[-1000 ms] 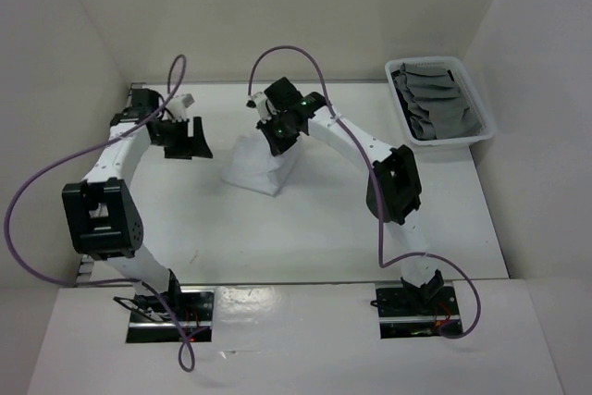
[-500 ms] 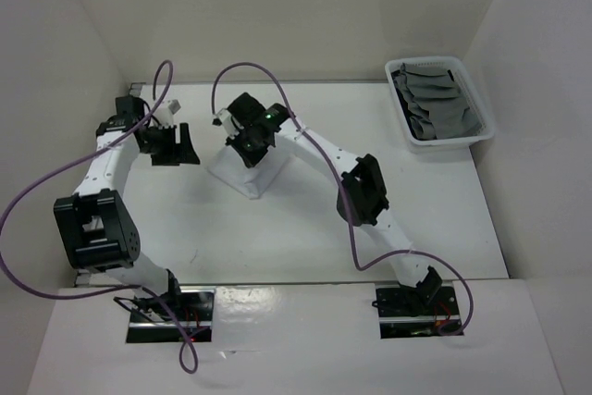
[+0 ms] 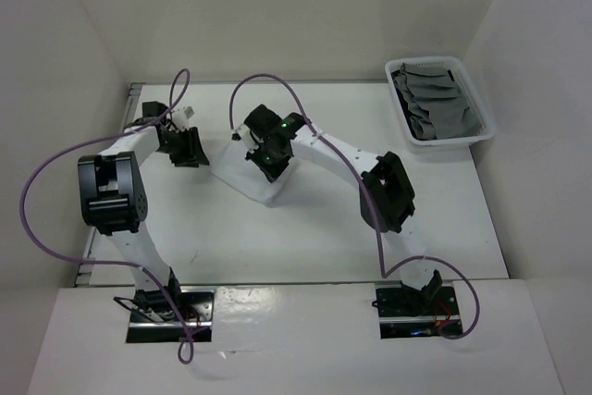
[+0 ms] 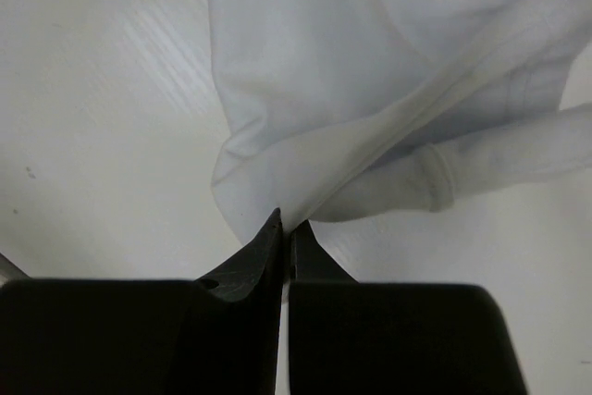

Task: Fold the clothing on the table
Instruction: Fold the skirt

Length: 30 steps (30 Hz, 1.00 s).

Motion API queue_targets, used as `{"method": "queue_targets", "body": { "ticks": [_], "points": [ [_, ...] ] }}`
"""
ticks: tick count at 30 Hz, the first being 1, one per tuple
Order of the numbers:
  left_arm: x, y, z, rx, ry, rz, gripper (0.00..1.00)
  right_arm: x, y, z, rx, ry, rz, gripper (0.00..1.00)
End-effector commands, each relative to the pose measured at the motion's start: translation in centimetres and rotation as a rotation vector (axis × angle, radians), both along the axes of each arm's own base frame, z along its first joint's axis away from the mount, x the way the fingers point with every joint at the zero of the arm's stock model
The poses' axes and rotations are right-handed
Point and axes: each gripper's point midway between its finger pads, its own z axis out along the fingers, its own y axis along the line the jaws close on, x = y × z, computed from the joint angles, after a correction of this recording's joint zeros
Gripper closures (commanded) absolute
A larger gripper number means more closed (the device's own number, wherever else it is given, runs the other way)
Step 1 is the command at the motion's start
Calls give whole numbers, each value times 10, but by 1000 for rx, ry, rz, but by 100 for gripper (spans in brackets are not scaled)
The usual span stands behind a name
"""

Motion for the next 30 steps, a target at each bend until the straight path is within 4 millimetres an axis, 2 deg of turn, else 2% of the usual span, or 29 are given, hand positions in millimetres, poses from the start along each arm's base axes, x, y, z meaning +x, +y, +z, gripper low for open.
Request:
{"method": "queue_targets", "body": {
  "ticks": [1,5,8,13,18,19,22,26,30],
  "points": [
    [31,-10,12,-19,-94,2,50,12,7,52,108,-128,0,100],
    [40,-19,9,-22,-111,-10,53,10,6,57,114,-134,0,100],
    [44,-21,-2,-18,-84,-15,56,10,6,57,114,-134,0,100],
    [39,-24,-28,11,-16,-26,61,13,9,59,121,-140,0,100],
    [36,-33,-35,9,2,-47,73,13,9,59,121,-140,0,100],
    [33,-37,-40,7,22,-56,80,13,9,59,121,-140,0,100],
    [23,-55,-43,8,59,-105,91,13,5,67,124,-155,-5,100],
    [9,-85,-43,-9,87,-188,95,16,1,72,123,-187,-20,100],
    [-7,-118,-31,-55,85,-270,98,18,-7,78,122,-208,-39,100]
  ]
}}
